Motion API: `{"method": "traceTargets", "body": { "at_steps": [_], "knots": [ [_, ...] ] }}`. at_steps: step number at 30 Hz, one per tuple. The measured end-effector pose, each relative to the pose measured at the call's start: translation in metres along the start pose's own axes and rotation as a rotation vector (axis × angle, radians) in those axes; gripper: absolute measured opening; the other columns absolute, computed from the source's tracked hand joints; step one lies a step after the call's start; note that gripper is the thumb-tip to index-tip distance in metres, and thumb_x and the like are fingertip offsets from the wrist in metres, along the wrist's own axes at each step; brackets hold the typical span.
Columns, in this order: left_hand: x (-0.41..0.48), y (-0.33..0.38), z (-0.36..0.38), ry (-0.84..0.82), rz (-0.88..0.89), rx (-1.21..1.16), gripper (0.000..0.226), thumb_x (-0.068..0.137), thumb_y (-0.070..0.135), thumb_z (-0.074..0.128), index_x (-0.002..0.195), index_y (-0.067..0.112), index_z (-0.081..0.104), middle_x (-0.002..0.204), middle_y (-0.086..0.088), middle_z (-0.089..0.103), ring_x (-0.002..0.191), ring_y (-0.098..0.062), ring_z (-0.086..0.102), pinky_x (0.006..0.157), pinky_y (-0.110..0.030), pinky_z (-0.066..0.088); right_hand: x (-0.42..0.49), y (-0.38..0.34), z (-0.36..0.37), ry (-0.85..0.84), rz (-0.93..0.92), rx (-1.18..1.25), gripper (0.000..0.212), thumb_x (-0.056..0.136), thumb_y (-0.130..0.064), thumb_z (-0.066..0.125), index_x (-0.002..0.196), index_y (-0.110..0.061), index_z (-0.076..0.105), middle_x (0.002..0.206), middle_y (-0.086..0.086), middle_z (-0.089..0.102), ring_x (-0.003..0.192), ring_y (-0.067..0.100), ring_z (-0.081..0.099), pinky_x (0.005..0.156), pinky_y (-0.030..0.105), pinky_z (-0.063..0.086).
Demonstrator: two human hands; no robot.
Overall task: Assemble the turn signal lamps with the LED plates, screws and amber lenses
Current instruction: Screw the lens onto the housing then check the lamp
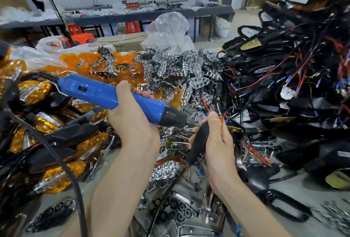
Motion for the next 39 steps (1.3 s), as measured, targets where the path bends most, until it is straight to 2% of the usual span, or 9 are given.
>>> {"method": "traceTargets", "body": {
  "at_steps": [3,9,17,22,26,31,34,37,39],
  "knots": [
    [0.003,0.0,0.001,0.002,-0.075,-0.027,0.015,0.094,0.019,0.065,0.104,0.015,0.055,0.064,0.003,0.058,0.056,-0.014,0.06,0.062,-0.03,0.057,-0.001,-0.001,0.0,0.007,-0.018,-0.013,0.042,0.103,-0.055,0.048,0.096,-0.014,0.056,0.07,-0.004,0.064,0.062,0.016,0.063,0.059,0.028,0.056],
    [0.003,0.006,0.004,0.044,-0.115,0.064,0.014,0.096,0.022,0.064,0.104,0.016,0.054,0.06,0.004,0.059,0.056,-0.014,0.063,0.061,-0.029,0.056,-0.004,-0.007,0.003,-0.003,-0.057,-0.038,0.04,0.1,-0.054,0.049,0.094,-0.015,0.055,0.069,-0.005,0.062,0.062,0.012,0.062,0.057,0.022,0.054],
    [0.01,0.007,-0.001,0.122,-0.167,0.138,0.018,0.096,0.024,0.064,0.104,0.015,0.051,0.063,0.003,0.058,0.054,-0.013,0.062,0.071,-0.034,0.062,-0.012,-0.02,0.012,-0.053,-0.175,-0.184,0.029,0.085,-0.068,0.045,0.083,-0.043,0.057,0.072,0.012,0.058,0.065,0.017,0.055,0.06,0.048,0.048],
    [0.008,0.011,0.003,0.042,-0.129,0.098,0.021,0.097,0.024,0.064,0.113,0.015,0.053,0.055,0.004,0.061,0.053,-0.013,0.063,0.063,-0.029,0.057,-0.011,-0.018,0.01,-0.045,-0.179,-0.145,0.024,0.096,-0.056,0.048,0.083,-0.038,0.058,0.071,0.002,0.057,0.066,0.02,0.055,0.062,0.037,0.048],
    [0.007,0.009,0.005,-0.001,-0.128,0.087,0.034,0.099,0.025,0.062,0.128,0.013,0.051,0.059,0.003,0.062,0.059,-0.014,0.065,0.066,-0.03,0.058,-0.012,-0.018,0.007,-0.033,-0.168,-0.12,0.03,0.1,-0.052,0.046,0.086,-0.028,0.056,0.071,0.014,0.055,0.063,0.018,0.054,0.056,0.031,0.047],
    [0.007,0.008,0.0,-0.002,-0.162,0.1,0.028,0.098,0.029,0.064,0.118,0.013,0.053,0.074,-0.001,0.062,0.061,-0.014,0.069,0.068,-0.03,0.06,-0.013,-0.019,0.007,-0.053,-0.147,-0.11,0.03,0.093,-0.063,0.051,0.084,-0.035,0.058,0.072,0.003,0.059,0.063,0.017,0.055,0.057,0.037,0.048],
    [0.014,0.01,-0.001,-0.017,-0.238,0.186,0.028,0.096,0.037,0.067,0.11,0.017,0.056,0.082,-0.003,0.063,0.068,-0.016,0.07,0.069,-0.034,0.06,-0.013,-0.021,0.007,-0.072,-0.144,-0.11,0.028,0.082,-0.067,0.056,0.084,-0.039,0.06,0.072,-0.001,0.064,0.064,0.014,0.06,0.059,0.029,0.051],
    [0.027,0.015,-0.004,-0.229,-0.393,0.485,0.032,0.092,0.049,0.065,0.11,0.023,0.06,0.093,-0.004,0.066,0.088,-0.018,0.069,0.073,-0.037,0.057,-0.009,-0.024,0.001,-0.07,-0.119,-0.134,0.028,0.074,-0.058,0.074,0.085,-0.035,0.061,0.088,0.012,0.074,0.074,0.027,0.068,0.069,0.036,0.057],
    [0.036,0.022,-0.009,-0.472,-0.501,0.585,0.036,0.091,0.047,0.065,0.113,0.018,0.064,0.085,-0.005,0.062,0.08,-0.018,0.067,0.067,-0.031,0.057,-0.006,-0.025,-0.003,-0.093,-0.063,-0.146,0.022,0.078,-0.042,0.081,0.082,-0.034,0.061,0.094,0.017,0.075,0.085,0.033,0.073,0.079,0.048,0.057]
  ]
}}
Point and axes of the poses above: each hand's wrist, its own x-axis towards the middle knuckle, its own z-axis out of the palm, y = z × x, the point moved 4 cm from there along x, towards the middle knuckle
